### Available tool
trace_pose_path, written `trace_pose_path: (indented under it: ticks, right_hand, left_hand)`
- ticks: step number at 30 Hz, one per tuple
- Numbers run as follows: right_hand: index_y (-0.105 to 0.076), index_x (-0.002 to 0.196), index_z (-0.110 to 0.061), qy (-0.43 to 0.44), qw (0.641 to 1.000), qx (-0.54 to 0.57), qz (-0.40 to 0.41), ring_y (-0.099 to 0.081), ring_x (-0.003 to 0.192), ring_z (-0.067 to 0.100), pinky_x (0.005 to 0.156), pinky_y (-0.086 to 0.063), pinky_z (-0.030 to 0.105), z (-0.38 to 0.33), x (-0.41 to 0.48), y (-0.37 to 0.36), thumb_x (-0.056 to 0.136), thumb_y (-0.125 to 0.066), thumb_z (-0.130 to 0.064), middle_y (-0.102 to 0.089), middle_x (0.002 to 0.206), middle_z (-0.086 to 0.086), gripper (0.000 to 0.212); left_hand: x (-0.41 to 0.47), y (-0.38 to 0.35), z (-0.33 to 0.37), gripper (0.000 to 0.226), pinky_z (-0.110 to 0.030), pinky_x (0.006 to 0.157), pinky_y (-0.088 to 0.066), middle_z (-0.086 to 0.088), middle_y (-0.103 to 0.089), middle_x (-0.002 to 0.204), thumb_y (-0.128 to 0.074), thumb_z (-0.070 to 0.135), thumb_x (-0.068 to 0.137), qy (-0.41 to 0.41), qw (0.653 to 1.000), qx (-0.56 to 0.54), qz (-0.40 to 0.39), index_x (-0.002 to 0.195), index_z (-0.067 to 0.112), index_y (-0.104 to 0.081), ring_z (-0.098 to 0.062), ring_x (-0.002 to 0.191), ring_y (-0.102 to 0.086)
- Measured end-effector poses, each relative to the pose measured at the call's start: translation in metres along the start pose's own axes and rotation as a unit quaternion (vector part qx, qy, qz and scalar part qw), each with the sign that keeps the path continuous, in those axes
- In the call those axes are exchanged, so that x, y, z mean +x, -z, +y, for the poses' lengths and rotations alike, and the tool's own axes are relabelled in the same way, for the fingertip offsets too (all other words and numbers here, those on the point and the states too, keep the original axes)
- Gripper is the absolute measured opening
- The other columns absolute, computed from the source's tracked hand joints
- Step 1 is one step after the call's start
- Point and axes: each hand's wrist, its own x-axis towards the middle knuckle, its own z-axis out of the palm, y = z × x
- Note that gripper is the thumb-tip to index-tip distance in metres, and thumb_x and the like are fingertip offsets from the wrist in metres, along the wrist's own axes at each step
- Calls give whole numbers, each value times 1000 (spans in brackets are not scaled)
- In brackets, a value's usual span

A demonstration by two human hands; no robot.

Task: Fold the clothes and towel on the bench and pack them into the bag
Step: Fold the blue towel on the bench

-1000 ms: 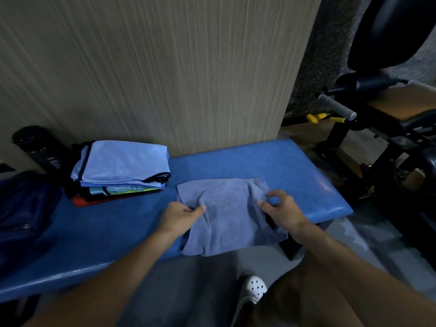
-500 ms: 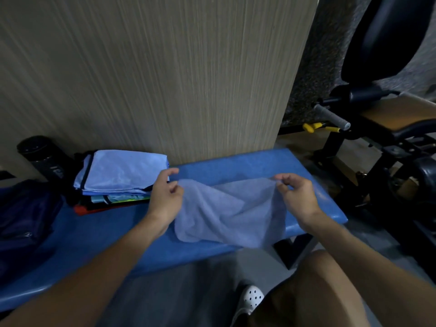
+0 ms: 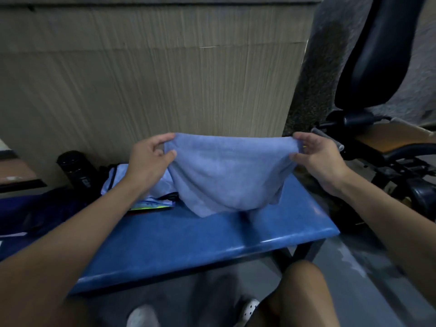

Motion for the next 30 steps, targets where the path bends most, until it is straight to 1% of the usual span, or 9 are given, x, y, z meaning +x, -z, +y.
trace_pose_path:
  ticks: [4, 7, 11, 15, 18, 21, 24, 27, 30]
  right_hand:
    - [-58, 127, 4, 29, 995, -95, 5, -61, 98, 15, 68, -46, 5, -13, -11, -3, 90, -59, 9, -65, 109, 13, 37]
    - [-66, 107, 1, 46, 992, -116, 19, -58, 72, 1, 60, -43, 14, -22, -20, -3, 91, -58, 8, -66, 89, 13, 19]
    - [-62, 96, -7, 47, 992, -107, 38, -48, 64, 12, 59, -40, 17, -36, -30, 2, 94, -60, -2, -57, 74, 11, 6]
    - [-65, 80, -17, 17, 996, -70, 59, -53, 70, 22, 67, -44, 40, -43, -35, 11, 95, -61, -11, -60, 73, 10, 17]
    - [-69, 83, -19, -6, 997, -20, 71, -57, 80, 20, 74, -46, 39, -48, -33, 13, 96, -60, -14, -66, 84, 7, 17]
    - [-70, 102, -10, -37, 998, 41, 29, -61, 84, 14, 79, -49, 29, -57, -35, 19, 93, -64, -12, -68, 93, 8, 11]
    - [-59, 128, -8, -24, 998, -49, -18, -62, 91, 7, 72, -51, 9, -61, -42, 28, 87, -70, -3, -66, 105, 6, 43]
    - [-63, 123, -6, 18, 989, -146, 9, -58, 92, 10, 63, -45, 3, -58, -44, 33, 90, -69, -8, -64, 100, 4, 34]
    - [-70, 105, -1, 36, 986, -159, 40, -56, 77, 11, 61, -46, 17, -54, -42, 43, 91, -68, -12, -64, 82, 5, 18]
  left_hand:
    - [-4, 14, 10, 37, -51, 82, -55, -22, -64, 77, -69, 12, 86, -13, 1000, -4, -18, 99, 46, -70, -22, 76, -54]
    - [-7, 23, 15, 30, -64, 83, -52, -18, -61, 77, -71, 15, 83, -14, 1000, -9, -26, 97, 42, -72, -23, 76, -53]
    - [-8, 30, 25, 24, -47, 79, -61, -24, -70, 82, -69, 3, 89, -19, 999, 15, -25, 111, 14, -70, -26, 75, -66]
    - [-3, 30, 29, 23, -9, 59, -49, 0, -65, 81, -69, 1, 89, -33, 999, 15, -9, 112, 8, -69, -8, 70, -60]
    - [3, 29, 28, 20, -14, 70, -48, 2, -64, 81, -73, 5, 87, -42, 999, 17, -16, 104, 16, -71, -8, 72, -58]
    - [6, 28, 31, 17, -17, 73, -47, 7, -64, 78, -73, 9, 87, -53, 998, 11, -15, 94, 24, -72, -3, 70, -59]
    - [8, 27, 39, 24, -19, 74, -50, 6, -70, 74, -73, 8, 87, -69, 997, 9, -17, 80, 31, -70, -2, 69, -61]
    - [9, 28, 42, 18, -32, 79, -51, -13, -73, 85, -74, 10, 86, -76, 996, 21, -29, 79, 26, -72, -15, 77, -62]
    - [12, 31, 43, 19, -37, 78, -51, -12, -72, 83, -74, 11, 87, -89, 994, 52, -44, 79, 27, -71, -17, 76, -62]
